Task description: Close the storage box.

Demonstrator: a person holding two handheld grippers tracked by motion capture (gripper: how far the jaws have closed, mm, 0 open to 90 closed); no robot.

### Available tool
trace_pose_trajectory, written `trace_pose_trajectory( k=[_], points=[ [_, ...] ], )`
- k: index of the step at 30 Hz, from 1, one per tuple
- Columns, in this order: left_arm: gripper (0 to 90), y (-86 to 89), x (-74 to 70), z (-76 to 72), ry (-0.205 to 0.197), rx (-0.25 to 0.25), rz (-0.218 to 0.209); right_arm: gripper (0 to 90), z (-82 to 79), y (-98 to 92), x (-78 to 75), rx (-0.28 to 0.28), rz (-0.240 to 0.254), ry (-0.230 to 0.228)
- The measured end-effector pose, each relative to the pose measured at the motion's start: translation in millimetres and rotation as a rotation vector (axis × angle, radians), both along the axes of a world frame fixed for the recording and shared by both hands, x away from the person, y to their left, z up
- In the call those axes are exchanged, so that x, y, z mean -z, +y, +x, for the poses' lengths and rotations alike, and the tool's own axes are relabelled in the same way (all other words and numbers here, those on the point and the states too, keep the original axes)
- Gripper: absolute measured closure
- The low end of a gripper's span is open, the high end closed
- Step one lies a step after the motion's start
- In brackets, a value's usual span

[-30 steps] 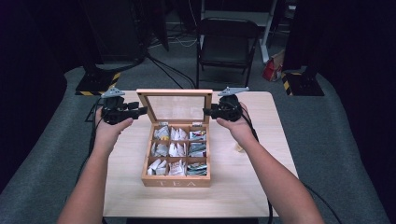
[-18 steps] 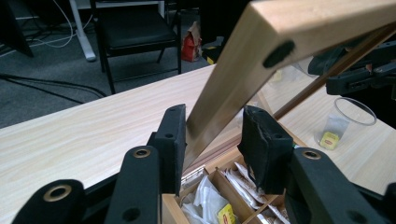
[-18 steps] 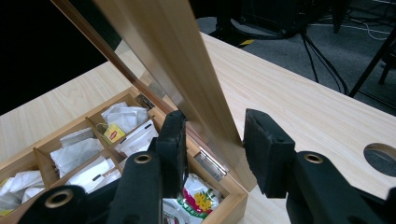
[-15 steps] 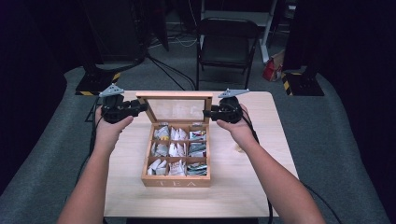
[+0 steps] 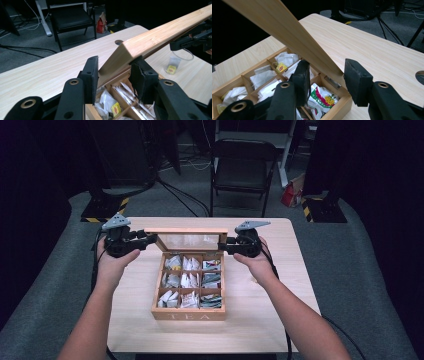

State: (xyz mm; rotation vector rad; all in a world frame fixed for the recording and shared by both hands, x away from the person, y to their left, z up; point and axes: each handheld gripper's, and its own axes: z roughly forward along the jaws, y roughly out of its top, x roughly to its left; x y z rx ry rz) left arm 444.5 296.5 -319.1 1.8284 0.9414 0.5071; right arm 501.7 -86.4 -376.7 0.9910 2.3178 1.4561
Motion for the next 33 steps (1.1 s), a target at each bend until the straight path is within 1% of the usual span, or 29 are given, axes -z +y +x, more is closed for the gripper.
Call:
trace_pose_trajectory(
  k=[1,2,3,4,5,6,7,8,9,14,15,19,23,25,27,29,33],
  points=[
    [58.5,0.4,-0.5,-1.6,0.003,0.005,0.009,54.4,-1.5,0.0,-0.4,-0.001,0.002,0.0],
    [58.5,0.4,-0.5,-1.6,0.003,0.005,0.009,54.4,-1.5,0.0,-0.4,-0.001,0.002,0.0],
    [58.5,0.0,0.7,-4.4,0.001,0.005,0.01,51.8,-5.6,0.5,-1.9,-0.005,0.01,-0.013],
    [58.4,0.0,0.7,-4.4,0.001,0.005,0.01,51.8,-5.6,0.5,-1.9,-0.005,0.01,-0.013],
    [58.2,0.2,1.9,-6.2,-0.002,0.005,0.009,50.3,-9.4,1.3,-3.3,-0.009,0.004,-0.026],
    [58.0,1.1,3.7,-8.4,0.001,0.01,0.003,50.0,-11.1,1.4,-3.8,-0.007,0.003,-0.02],
    [57.8,1.5,4.9,-9.6,0.001,0.011,-0.003,49.7,-11.7,1.2,-3.9,-0.013,0.0,-0.029],
    [57.6,2.0,6.1,-11.2,0.003,0.015,-0.005,49.5,-13.3,1.2,-4.2,-0.015,0.0,-0.022],
    [57.4,2.5,7.4,-12.7,0.002,0.018,-0.006,49.4,-14.4,1.0,-4.3,-0.018,-0.002,-0.024],
    [56.6,3.9,13.4,-21.7,0.004,0.031,-0.003,48.3,-25.8,-0.6,-4.0,-0.035,-0.012,-0.038],
    [56.4,3.9,13.4,-21.7,0.004,0.031,-0.003,47.5,-28.4,-0.7,-3.7,-0.037,-0.013,-0.044],
    [56.0,4.4,19.5,-30.0,0.006,0.035,-0.005,45.9,-38.4,-2.4,-2.0,-0.047,-0.009,-0.048],
    [55.6,4.9,23.3,-34.9,0.008,0.044,0.003,45.6,-46.0,-2.8,-1.0,-0.052,-0.018,-0.058],
    [55.2,5.0,26.5,-39.0,0.013,0.05,0.007,46.3,-53.0,-4.2,0.2,-0.059,-0.016,-0.06],
    [55.1,5.2,27.4,-40.2,0.015,0.052,0.008,46.5,-54.5,-4.5,0.4,-0.058,-0.015,-0.06],
    [55.0,5.2,30.0,-44.1,0.016,0.054,0.019,46.5,-60.2,-5.4,0.4,-0.061,-0.013,-0.057],
    [54.8,4.8,33.3,-48.2,0.019,0.055,0.02,46.8,-66.5,-5.6,-0.7,-0.067,-0.012,-0.065]
  ],
)
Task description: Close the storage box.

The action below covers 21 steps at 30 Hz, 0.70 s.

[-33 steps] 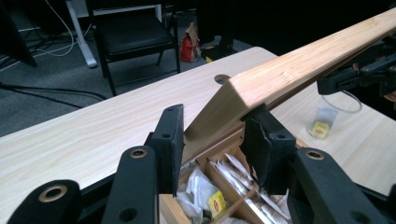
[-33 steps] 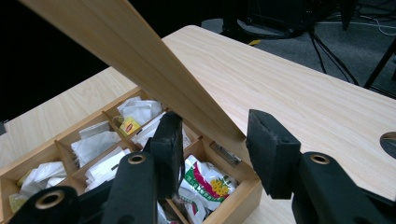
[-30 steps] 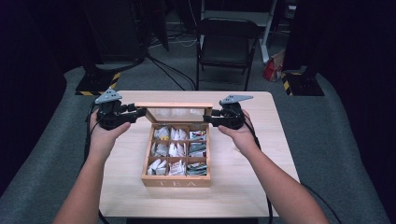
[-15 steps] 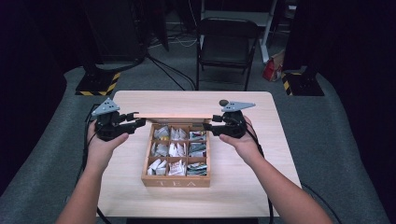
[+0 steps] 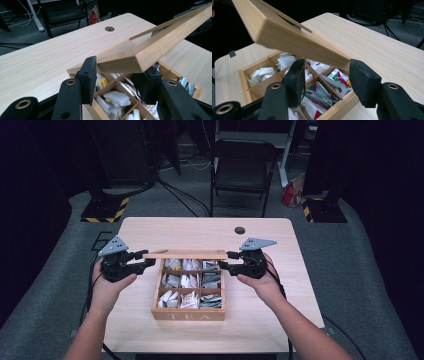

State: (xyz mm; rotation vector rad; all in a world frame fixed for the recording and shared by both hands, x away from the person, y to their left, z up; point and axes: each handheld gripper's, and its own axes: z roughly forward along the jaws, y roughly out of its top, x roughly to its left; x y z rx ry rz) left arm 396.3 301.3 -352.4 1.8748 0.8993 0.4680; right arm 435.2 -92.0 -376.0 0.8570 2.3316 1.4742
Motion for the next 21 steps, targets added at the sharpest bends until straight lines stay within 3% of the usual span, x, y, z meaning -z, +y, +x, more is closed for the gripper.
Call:
trace_pose_trajectory(
  k=[14,21],
  points=[
    [53.4,0.8,20.8,-19.4,0.02,0.008,0.015,47.5,-30.3,-1.4,-0.7,-0.03,-0.001,-0.017],
    [53.0,1.2,27.9,-24.5,0.031,0.012,0.015,46.5,-40.1,-1.0,3.0,-0.035,-0.025,-0.034]
  ],
)
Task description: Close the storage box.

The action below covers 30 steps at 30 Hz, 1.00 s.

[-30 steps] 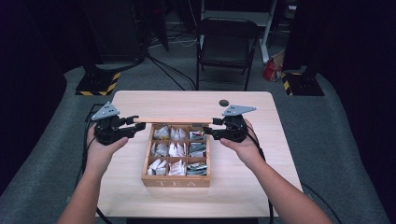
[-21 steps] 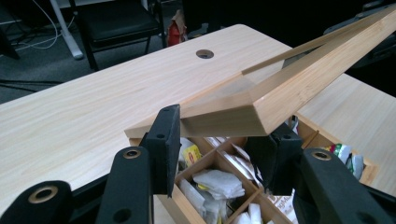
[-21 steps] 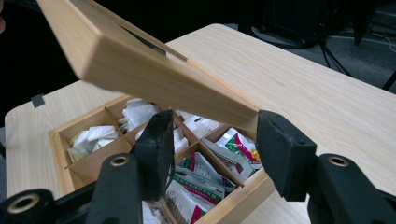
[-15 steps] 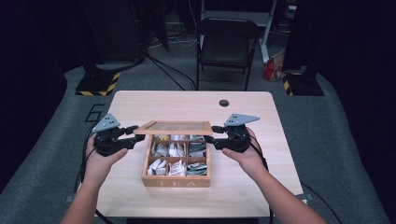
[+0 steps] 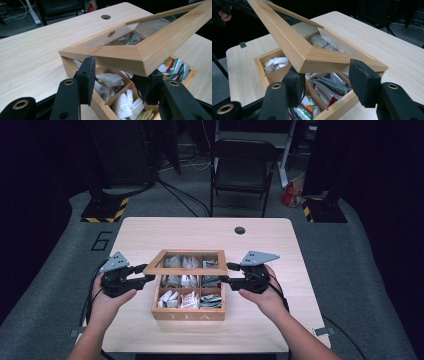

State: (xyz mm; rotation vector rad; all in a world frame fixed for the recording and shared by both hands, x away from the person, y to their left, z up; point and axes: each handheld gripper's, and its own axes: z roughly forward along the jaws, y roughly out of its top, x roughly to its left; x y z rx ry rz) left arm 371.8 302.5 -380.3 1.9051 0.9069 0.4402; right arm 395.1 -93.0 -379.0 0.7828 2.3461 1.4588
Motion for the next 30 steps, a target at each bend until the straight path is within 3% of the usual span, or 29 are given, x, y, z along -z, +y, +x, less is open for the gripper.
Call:
trace_pose_trajectory(
  k=[17,30],
  points=[
    [52.9,0.1,25.5,-15.1,0.017,0.005,-0.001,44.7,-23.2,1.2,17.4,-0.014,-0.054,-0.023],
    [53.5,-0.4,37.7,-21.4,0.02,0.007,0.004,45.0,-32.6,0.5,27.0,-0.005,-0.031,-0.009]
  ],
)
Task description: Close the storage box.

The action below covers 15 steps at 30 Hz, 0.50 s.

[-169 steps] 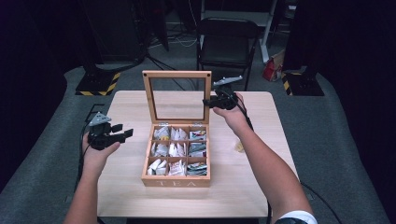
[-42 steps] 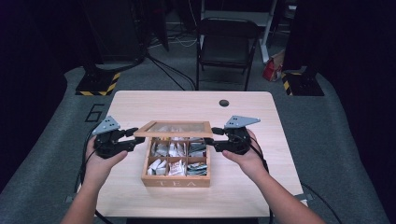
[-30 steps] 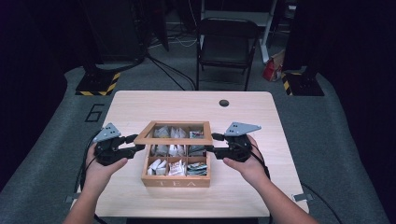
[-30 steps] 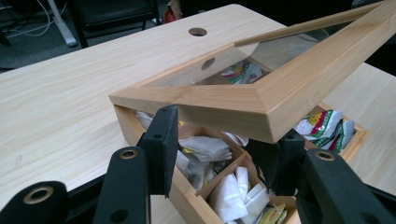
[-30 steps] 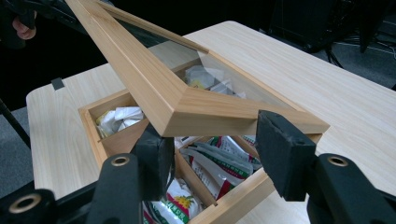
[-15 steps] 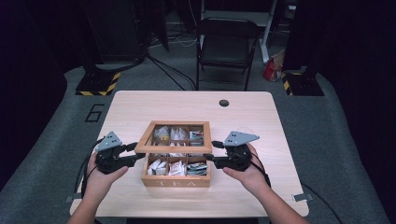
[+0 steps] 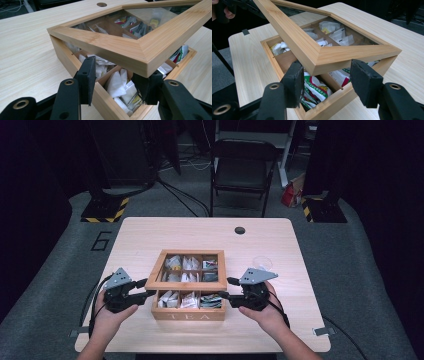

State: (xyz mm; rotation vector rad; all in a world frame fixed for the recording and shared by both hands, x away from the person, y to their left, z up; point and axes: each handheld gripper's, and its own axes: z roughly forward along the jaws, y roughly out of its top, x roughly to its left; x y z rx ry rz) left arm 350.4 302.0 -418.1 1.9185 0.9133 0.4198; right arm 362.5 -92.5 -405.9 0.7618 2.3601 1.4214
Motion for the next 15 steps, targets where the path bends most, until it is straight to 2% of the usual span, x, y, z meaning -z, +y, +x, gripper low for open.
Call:
trace_pose_trajectory(
  k=[4,6,15],
  points=[
    [53.2,-1.5,2.5,-2.4,0.004,0.008,-0.007,45.1,-3.1,-0.1,3.1,0.011,0.01,0.016],
    [52.5,-1.7,3.5,-4.1,0.009,0.008,0.005,45.2,-4.6,0.5,5.1,0.017,0.007,0.017],
    [51.2,0.3,5.6,-15.2,0.005,0.006,0.009,45.4,-7.9,1.3,12.6,0.016,-0.007,0.014]
  ],
)
